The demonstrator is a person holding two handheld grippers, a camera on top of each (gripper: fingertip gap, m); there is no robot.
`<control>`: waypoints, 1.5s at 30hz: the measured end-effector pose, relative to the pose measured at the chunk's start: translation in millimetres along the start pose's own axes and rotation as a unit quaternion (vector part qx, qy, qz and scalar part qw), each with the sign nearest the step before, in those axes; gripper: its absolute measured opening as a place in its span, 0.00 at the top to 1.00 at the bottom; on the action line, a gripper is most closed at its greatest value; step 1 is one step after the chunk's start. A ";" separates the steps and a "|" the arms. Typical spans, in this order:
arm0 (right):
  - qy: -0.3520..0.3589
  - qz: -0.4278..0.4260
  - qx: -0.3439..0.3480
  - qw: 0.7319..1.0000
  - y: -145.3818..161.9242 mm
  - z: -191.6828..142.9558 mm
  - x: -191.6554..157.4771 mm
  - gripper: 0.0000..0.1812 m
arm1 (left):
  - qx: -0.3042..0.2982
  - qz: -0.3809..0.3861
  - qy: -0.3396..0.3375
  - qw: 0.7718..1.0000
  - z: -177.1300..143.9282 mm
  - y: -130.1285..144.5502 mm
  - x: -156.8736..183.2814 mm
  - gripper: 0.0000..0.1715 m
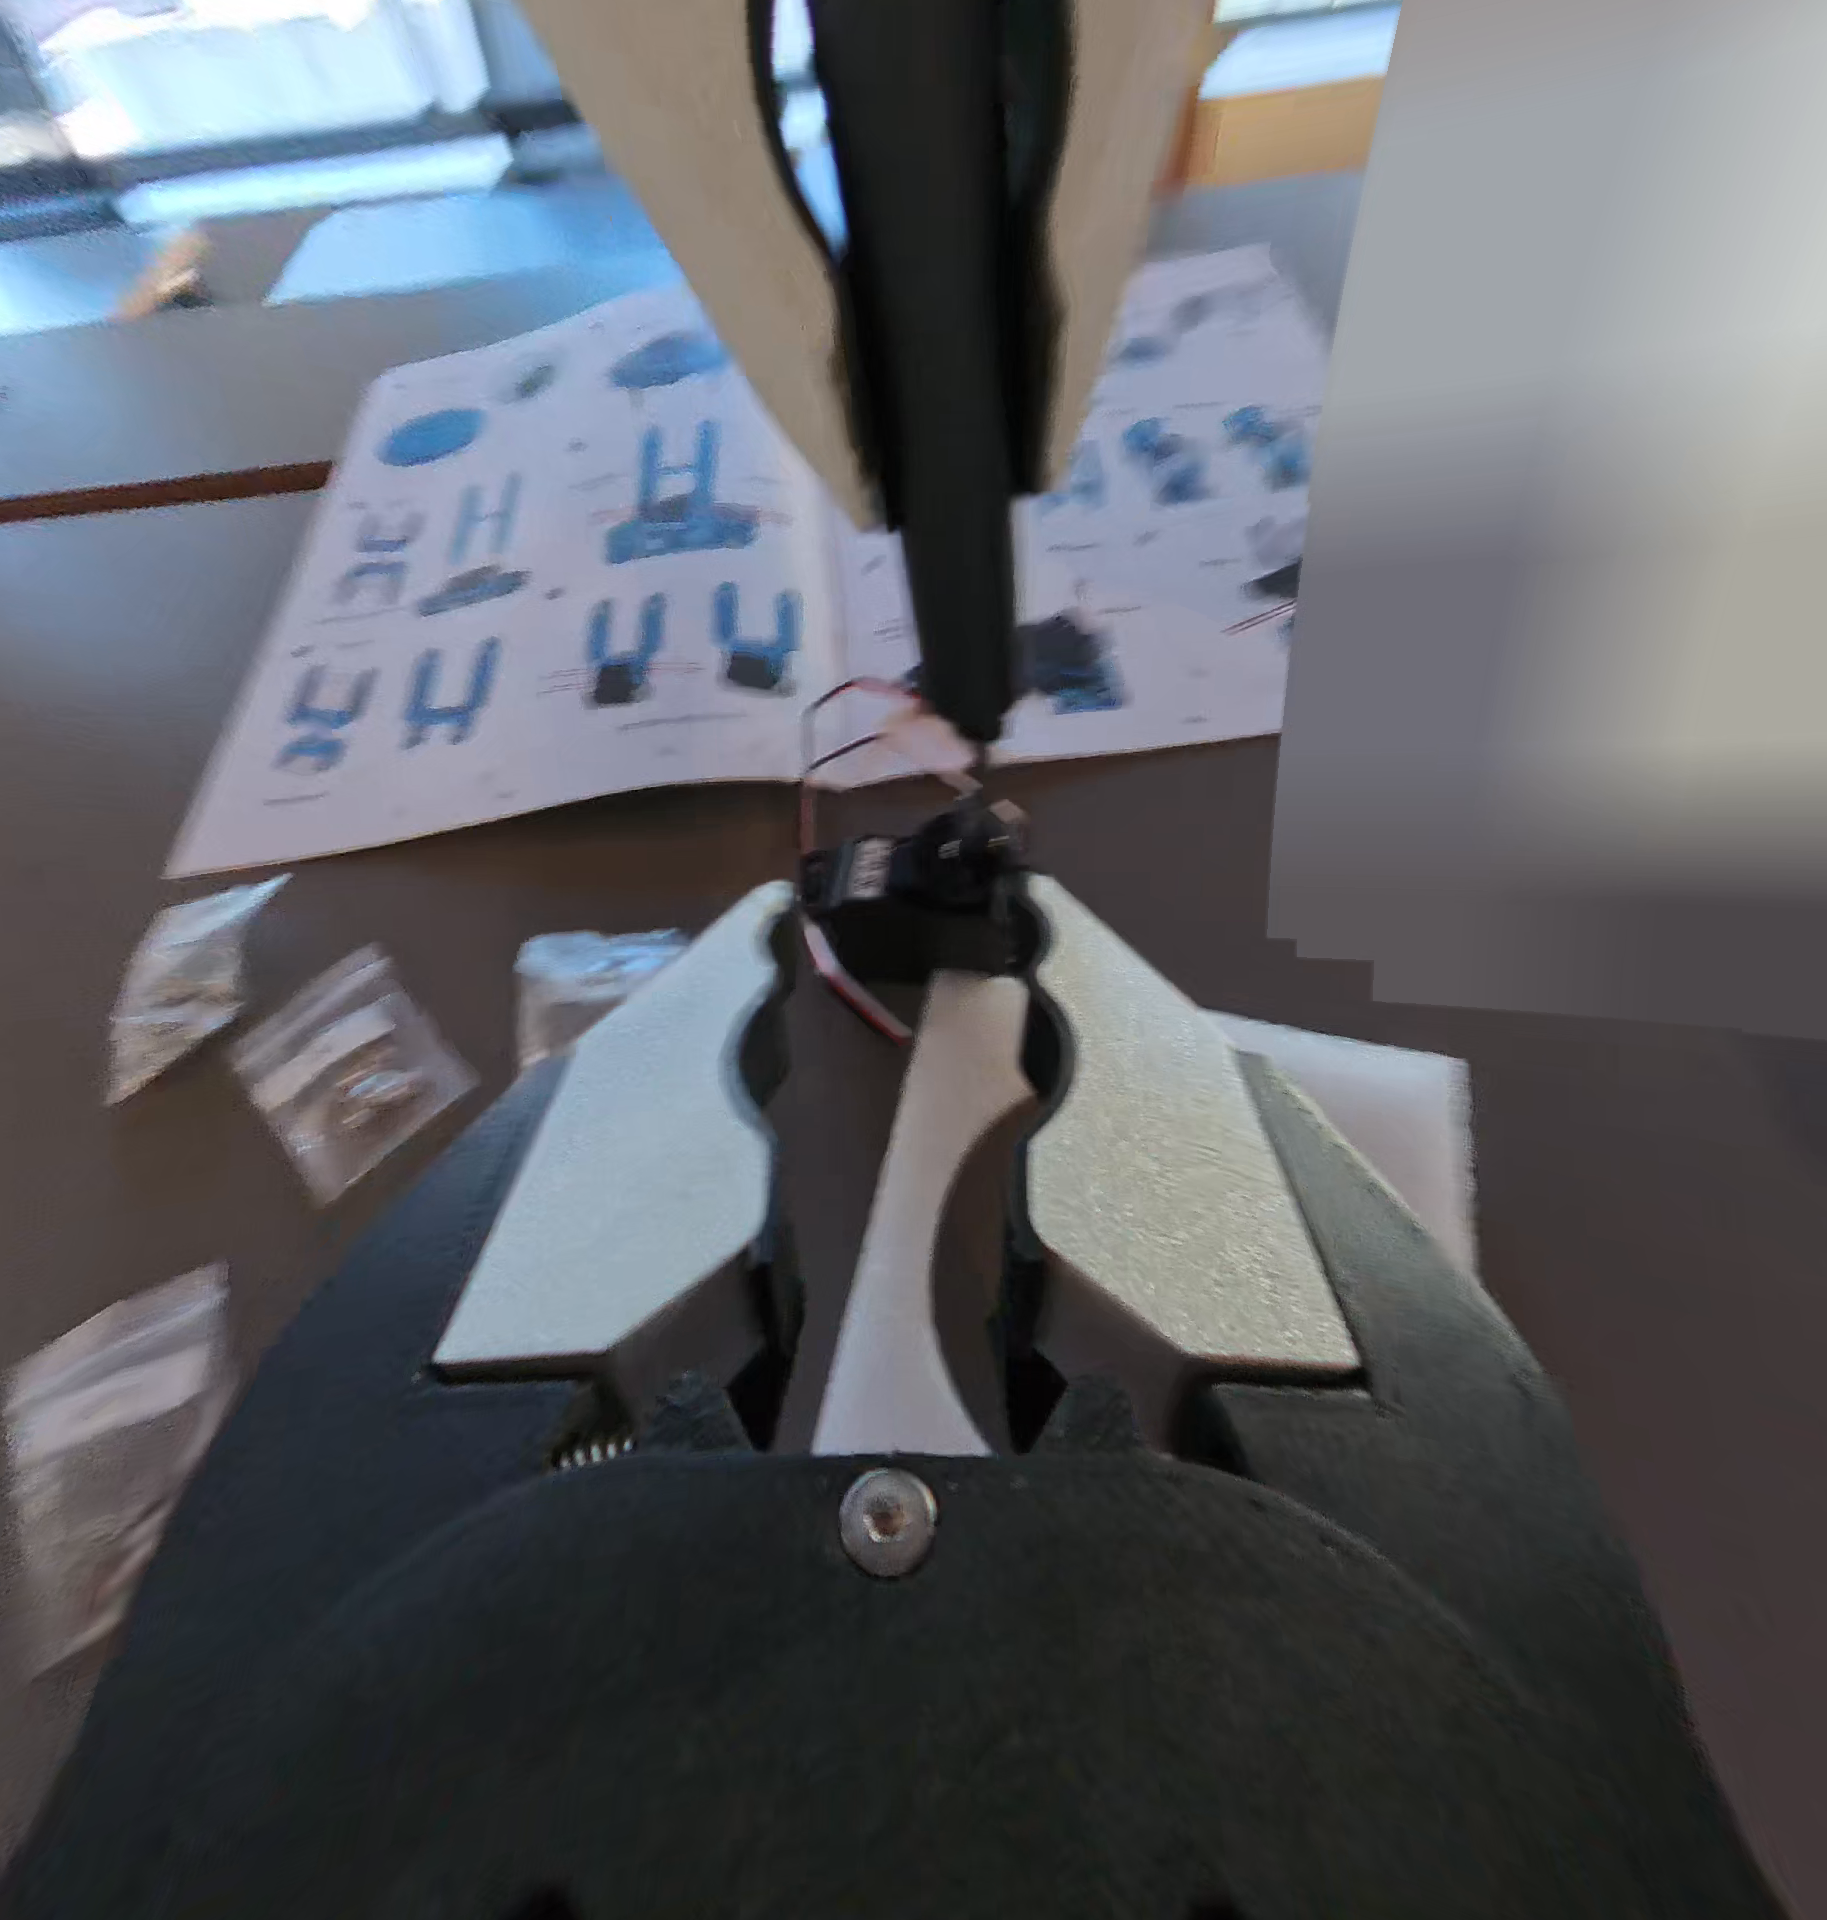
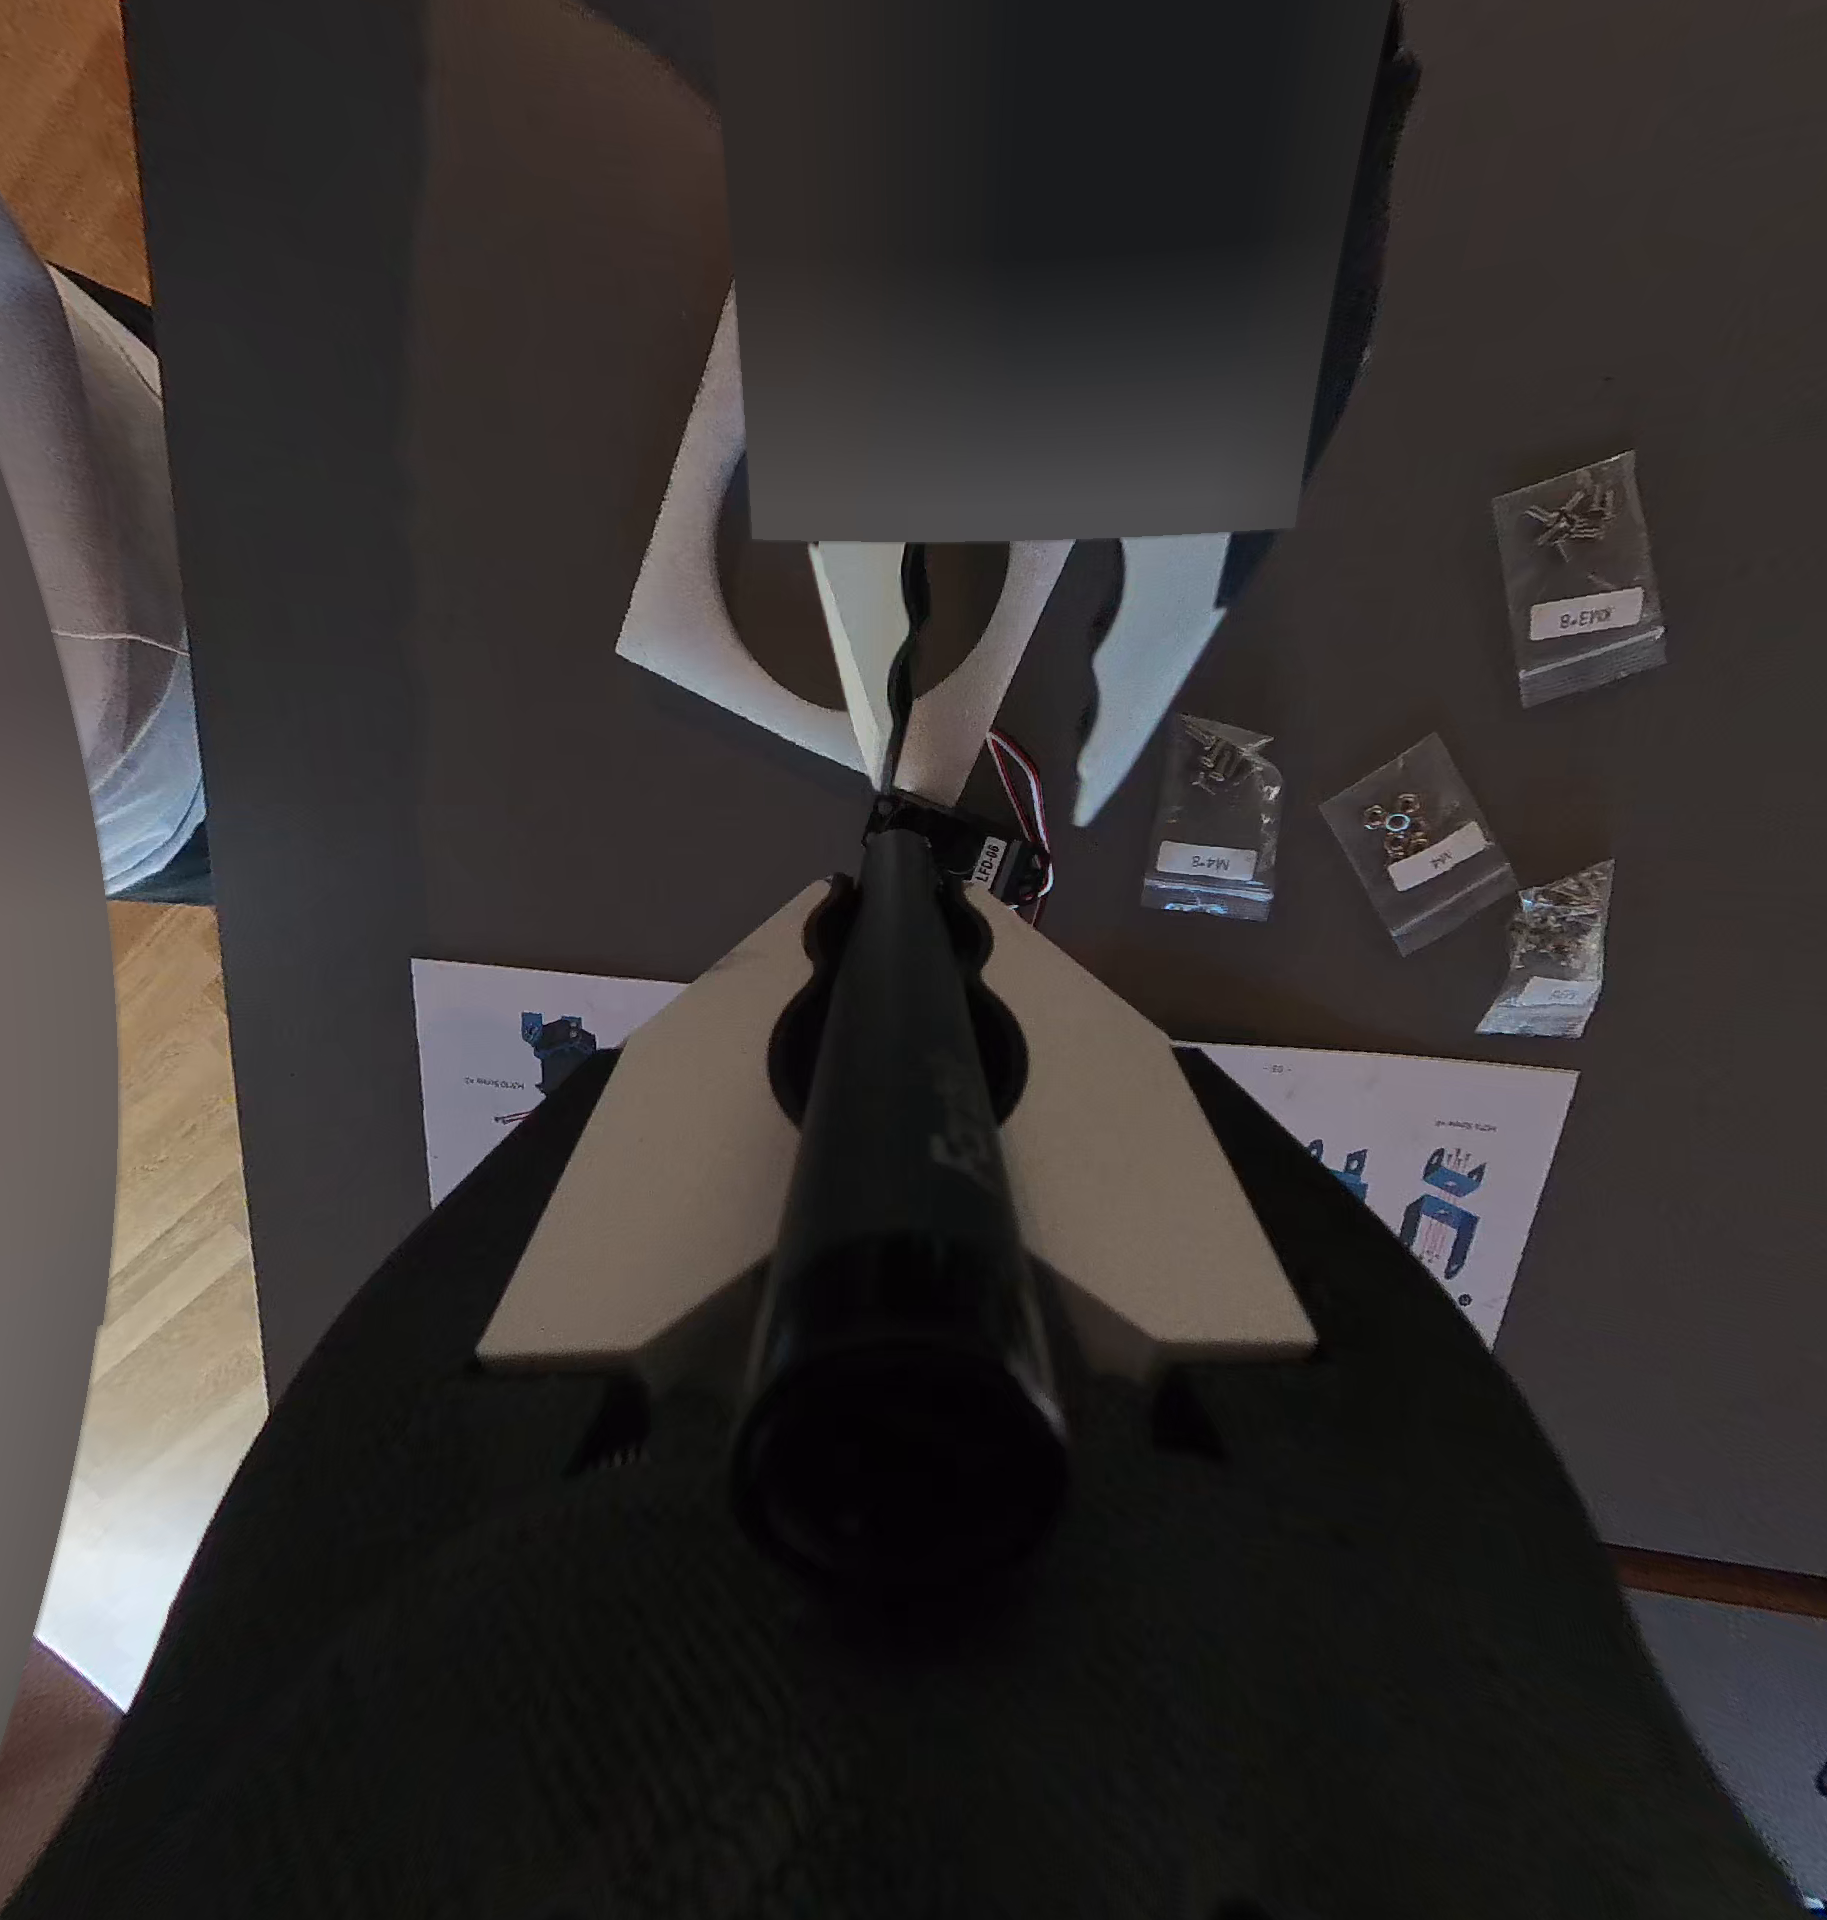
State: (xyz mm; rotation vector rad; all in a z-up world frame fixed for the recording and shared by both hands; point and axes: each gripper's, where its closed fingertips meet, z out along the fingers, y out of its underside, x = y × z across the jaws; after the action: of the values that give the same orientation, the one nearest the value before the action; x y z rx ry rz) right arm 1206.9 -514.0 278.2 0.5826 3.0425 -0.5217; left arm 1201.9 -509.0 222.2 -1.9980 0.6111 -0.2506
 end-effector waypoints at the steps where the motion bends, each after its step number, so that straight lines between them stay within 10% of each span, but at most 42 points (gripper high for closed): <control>1: 0.001 0.000 0.000 1.000 0.5 -0.1 0.0 0.91 | 0.018 -0.007 0.021 1.000 -2.3 -2.7 4.3 0.83; 33: 0.024 0.038 0.146 0.988 -9.7 -7.3 4.1 0.90 | 0.109 -0.041 0.033 0.993 9.6 -39.8 8.0 0.91; 45: 0.124 0.119 0.477 0.862 -20.9 -52.4 10.2 0.81 | 0.105 -0.038 0.029 0.993 5.8 -37.1 7.9 0.91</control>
State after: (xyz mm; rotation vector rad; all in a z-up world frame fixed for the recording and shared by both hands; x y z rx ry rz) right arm 1193.1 -511.8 333.8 1.0594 2.6298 -2.0877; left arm 1222.7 -494.6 251.1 -1.8175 0.5224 -0.4033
